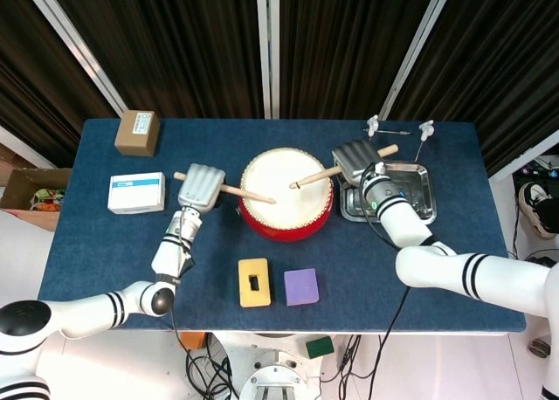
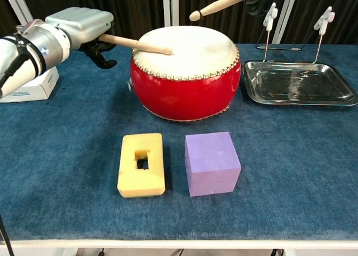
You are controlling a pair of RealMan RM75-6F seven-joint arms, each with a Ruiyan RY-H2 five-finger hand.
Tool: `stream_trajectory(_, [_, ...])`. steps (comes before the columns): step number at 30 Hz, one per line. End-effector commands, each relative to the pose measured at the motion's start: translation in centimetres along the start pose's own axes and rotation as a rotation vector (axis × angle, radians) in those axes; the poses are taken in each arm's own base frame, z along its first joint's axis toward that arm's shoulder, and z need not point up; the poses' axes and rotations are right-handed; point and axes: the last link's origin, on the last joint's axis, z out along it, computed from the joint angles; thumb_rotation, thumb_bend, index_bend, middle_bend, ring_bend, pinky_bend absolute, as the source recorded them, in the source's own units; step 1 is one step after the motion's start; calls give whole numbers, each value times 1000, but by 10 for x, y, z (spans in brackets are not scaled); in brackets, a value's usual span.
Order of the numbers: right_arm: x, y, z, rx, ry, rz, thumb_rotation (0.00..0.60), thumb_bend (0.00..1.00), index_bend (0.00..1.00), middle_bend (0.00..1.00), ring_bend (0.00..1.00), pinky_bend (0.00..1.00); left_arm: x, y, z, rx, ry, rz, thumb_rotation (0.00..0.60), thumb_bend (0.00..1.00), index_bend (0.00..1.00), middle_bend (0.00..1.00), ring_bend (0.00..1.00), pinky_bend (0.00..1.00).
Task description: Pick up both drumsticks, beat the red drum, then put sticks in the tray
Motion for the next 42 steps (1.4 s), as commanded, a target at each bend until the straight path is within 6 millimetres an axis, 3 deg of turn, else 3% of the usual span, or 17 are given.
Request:
stream_trajectory(1, [-20,5,6,-27,-52,-29,600,806,1000,1000,1000,971,14,-4,-2,17,50,-40,600,338,994,999,1000,1000])
stream_trajectory(7, [-55,7,21,-68,-147,-124,600,807,1000,1000,1000,971,46,-14,-11,27,130,-124,600,338,993,998,1000,1000])
stream_trajectory(10, [-42,1,21,-63,-101,-61,600,808,1000,1000,1000,971,39,-10,-10,14,97,-109,600,337,993,997,1000,1000])
stream_trajectory(14, [-12,1,8,-28,-3,33,600,811,1000,1000,1000,971,8,5,-7,-13,4,-59,600,338,993,997,1000,1000])
stream_trajectory(17, [-2,6,2,-17,36,76,600,816,1000,1000,1000,971,-6,8,-4,-15,-33,-11,600,338,992,997,1000,1000])
stream_trajectory(20, [-11,13,4,-23,9,69,600,818,1000,1000,1000,971,5,2,-4,15,18,-40,600,337,992,996,1000,1000])
stream_trajectory(25, [-50,15,20,-51,-99,-24,600,818,1000,1000,1000,971,38,-10,-11,35,121,-95,600,338,992,994,1000,1000])
stream_trajectory(27, [-58,14,24,-61,-118,-58,600,818,1000,1000,1000,971,41,-10,-12,33,124,-112,600,338,992,994,1000,1000])
stream_trajectory(29, [-53,12,24,-63,-98,-45,600,818,1000,1000,1000,971,36,-6,-11,24,103,-104,600,338,992,994,1000,1000])
stream_trajectory(33, [-20,12,11,-45,1,44,600,818,1000,1000,1000,971,8,7,-8,-5,7,-57,600,337,992,994,1000,1000])
stream_trajectory(36, [-6,15,2,-31,40,88,600,818,1000,1000,1000,971,-2,10,-5,-8,-19,-24,600,337,992,994,1000,1000])
stream_trajectory(38, [-5,18,0,-28,40,96,600,818,1000,1000,1000,971,5,6,-4,6,11,-38,600,337,992,994,1000,1000])
stream_trajectory(42, [-29,20,9,-34,-22,69,600,818,1000,1000,1000,971,34,-7,-11,32,101,-103,600,338,992,993,1000,1000])
